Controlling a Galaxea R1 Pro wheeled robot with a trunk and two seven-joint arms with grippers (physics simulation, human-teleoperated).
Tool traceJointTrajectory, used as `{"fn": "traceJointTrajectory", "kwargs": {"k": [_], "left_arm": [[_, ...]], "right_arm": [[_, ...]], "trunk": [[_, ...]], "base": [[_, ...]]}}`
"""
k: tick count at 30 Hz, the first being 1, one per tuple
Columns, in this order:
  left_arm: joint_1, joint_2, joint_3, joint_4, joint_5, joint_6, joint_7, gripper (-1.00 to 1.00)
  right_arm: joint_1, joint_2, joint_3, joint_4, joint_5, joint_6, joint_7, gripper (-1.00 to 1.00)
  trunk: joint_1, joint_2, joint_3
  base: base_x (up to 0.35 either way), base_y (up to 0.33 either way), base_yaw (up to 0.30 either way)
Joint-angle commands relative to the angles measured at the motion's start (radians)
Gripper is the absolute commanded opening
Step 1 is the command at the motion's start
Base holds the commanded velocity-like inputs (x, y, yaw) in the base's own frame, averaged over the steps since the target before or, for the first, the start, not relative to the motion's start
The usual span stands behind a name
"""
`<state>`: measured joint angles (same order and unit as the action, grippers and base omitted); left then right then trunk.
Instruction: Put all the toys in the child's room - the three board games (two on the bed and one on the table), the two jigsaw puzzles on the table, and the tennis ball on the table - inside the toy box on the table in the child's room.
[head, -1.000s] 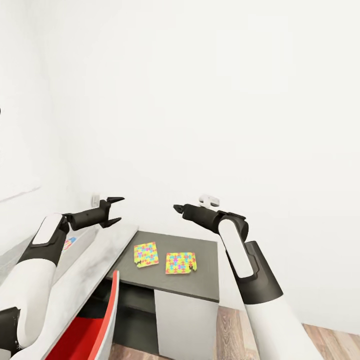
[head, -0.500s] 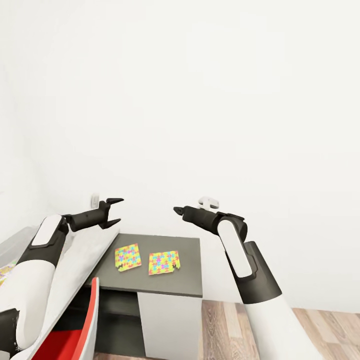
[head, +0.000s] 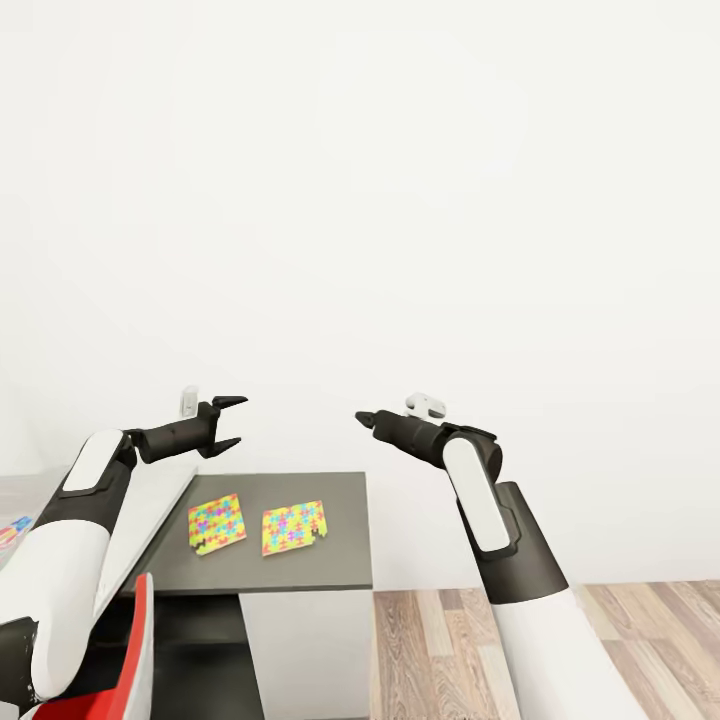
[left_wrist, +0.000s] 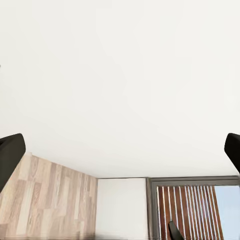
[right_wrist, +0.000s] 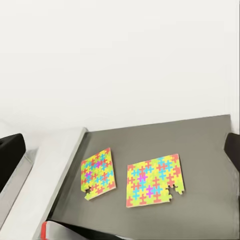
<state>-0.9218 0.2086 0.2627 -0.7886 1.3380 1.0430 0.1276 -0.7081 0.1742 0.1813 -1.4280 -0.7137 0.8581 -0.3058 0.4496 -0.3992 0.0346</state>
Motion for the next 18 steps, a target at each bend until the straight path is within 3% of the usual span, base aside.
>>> {"fn": "traceJointTrajectory", "kwargs": {"k": [1,13,18], "left_arm": [[0.000,0.000,0.002,-0.001,0.010,0.004,0.010,1.00],[0.000,0.001,0.001,0.000,0.006,0.002,0.012,1.00],[0.001,0.006,0.001,0.000,-0.010,0.003,0.012,1.00]], "right_arm": [[-0.001,0.000,0.000,0.000,-0.010,0.002,-0.010,1.00],[-0.001,-0.003,-0.003,0.013,-0.010,0.006,-0.013,1.00],[-0.001,-0.017,-0.017,0.057,-0.010,0.004,-0.011,1.00]], "trunk": [[0.000,-0.001,-0.001],[0.000,-0.001,-0.010],[0.000,-0.001,-0.014]], "base": [[0.000,0.000,-0.260],[0.000,0.000,-0.260],[0.000,0.000,-0.260]]}}
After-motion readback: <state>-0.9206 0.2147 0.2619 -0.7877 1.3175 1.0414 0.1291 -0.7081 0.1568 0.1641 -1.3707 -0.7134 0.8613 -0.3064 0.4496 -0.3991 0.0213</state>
